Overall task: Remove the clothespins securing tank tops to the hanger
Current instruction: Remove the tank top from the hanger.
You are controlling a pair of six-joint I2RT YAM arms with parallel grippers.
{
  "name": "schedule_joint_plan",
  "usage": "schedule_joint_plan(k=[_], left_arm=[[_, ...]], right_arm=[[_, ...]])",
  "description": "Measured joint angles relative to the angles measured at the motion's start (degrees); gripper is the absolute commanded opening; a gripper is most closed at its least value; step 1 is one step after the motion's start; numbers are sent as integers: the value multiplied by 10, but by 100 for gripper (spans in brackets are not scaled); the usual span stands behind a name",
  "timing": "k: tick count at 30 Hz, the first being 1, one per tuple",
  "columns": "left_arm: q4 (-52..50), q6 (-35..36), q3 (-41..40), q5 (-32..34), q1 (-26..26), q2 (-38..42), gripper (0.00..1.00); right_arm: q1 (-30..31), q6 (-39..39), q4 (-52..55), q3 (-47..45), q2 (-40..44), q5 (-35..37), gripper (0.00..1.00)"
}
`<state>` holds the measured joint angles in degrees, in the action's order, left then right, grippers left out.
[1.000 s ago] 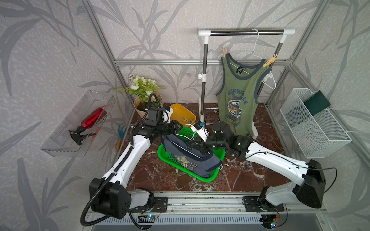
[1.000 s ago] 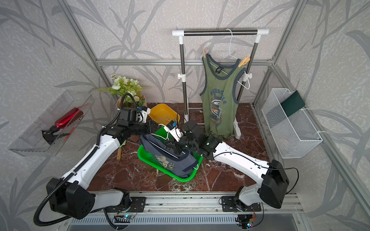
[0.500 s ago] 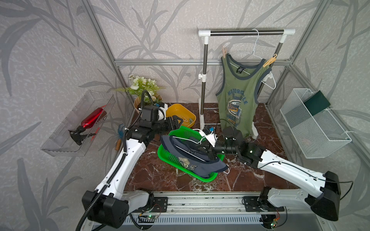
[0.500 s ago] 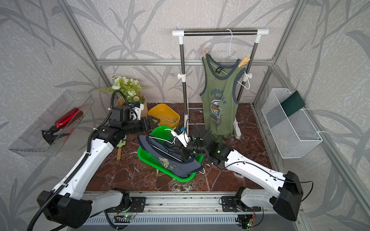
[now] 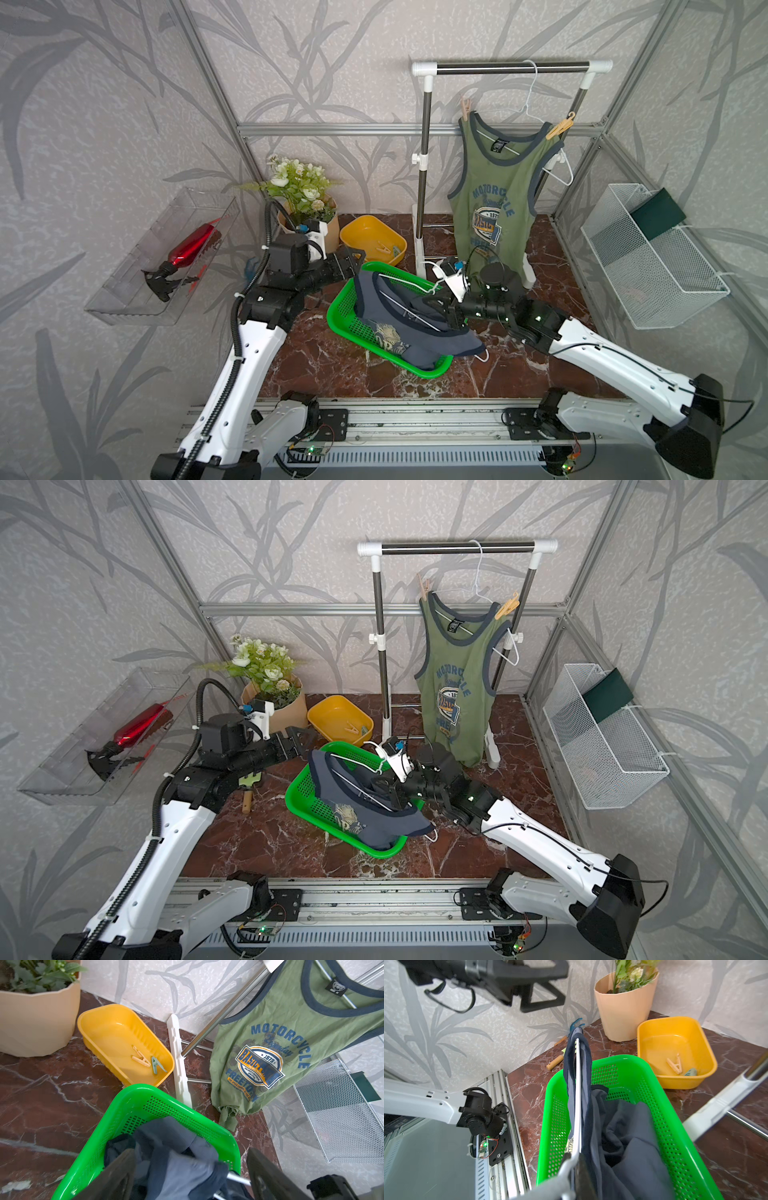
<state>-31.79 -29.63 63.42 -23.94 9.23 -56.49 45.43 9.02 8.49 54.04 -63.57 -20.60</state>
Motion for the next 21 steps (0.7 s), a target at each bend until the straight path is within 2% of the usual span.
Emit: schedule_joint_plan(k=[5,13,16,17,18,21], left_arm=[[-2,-15,-64,-5,-3,22,86],[76,-51,-147,-63,-3,3,86],[121,-66,-163,-89,-3,-1,80],[135,-71,-166,-97,-3,-2,75],[150,-77,-169,-107,-3,-5,65],[190,-91,-173,-128,-3,-15,27]], right_arm=[[-12,7,0,-1,18,-1,0],[-12,17,-1,-1,20,-5,0],[-12,20,-3,-2,20,-5,0],[-12,21,-5,-3,20,-6,0],[-12,22,-6,-3,20,-7,0],[-12,25,-12,-8,19,-10,0]])
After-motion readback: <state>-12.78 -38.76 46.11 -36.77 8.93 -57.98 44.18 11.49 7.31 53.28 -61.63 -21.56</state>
